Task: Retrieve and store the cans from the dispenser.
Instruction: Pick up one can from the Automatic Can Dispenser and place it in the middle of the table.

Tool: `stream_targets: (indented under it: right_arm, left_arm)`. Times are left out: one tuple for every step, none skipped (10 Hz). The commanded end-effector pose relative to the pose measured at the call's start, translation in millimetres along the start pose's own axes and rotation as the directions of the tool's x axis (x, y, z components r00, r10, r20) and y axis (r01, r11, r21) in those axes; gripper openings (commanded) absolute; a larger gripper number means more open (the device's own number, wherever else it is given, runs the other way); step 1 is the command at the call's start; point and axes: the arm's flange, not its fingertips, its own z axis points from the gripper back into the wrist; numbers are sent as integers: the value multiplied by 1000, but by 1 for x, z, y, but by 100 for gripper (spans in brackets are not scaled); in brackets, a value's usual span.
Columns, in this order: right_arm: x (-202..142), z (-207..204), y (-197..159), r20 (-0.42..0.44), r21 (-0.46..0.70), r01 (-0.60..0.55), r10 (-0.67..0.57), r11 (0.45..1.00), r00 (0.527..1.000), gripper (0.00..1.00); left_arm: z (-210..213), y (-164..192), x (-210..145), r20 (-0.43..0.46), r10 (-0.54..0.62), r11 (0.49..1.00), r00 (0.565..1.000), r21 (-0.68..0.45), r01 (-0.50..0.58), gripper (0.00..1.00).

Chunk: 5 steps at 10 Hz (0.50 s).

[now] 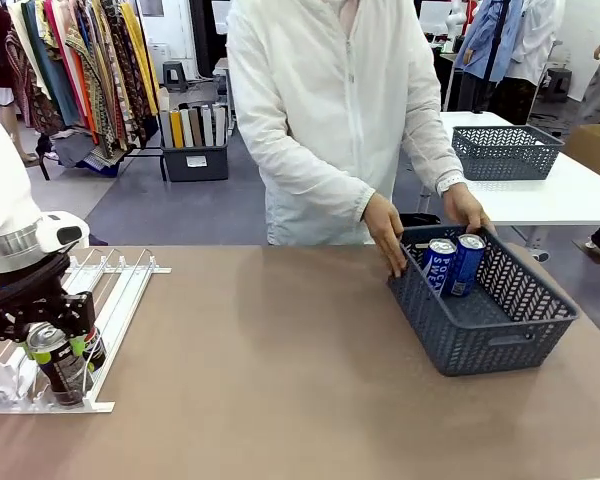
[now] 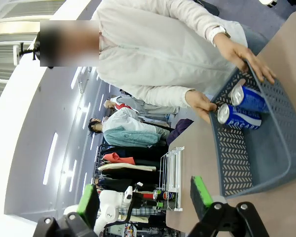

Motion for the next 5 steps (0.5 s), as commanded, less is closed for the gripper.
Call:
stream_targets:
  right_arm:
    - [2, -3, 3, 14, 25, -12, 12, 1000, 1000, 100]
    - [2, -3, 3, 14, 25, -12, 12, 1000, 1000, 100]
    - [2, -3, 3, 14, 25, -12, 12, 1000, 1000, 100]
    - [2, -3, 3, 14, 25, -12, 12, 1000, 1000, 100]
    - [2, -3, 3, 14, 25, -12, 12, 1000, 1000, 100]
  left_arm:
    - [-8, 16, -44, 64, 5, 1000, 998, 11, -6, 0]
    - [18, 17, -49, 102, -20, 1000, 995, 10, 19, 0]
    - [64, 20, -60, 131, -70, 998, 989, 15, 68, 0]
    - [98, 22, -69, 169, -103, 994, 980, -24, 109, 0]
    - [133, 24, -82, 249, -114, 993, 962, -13, 121, 0]
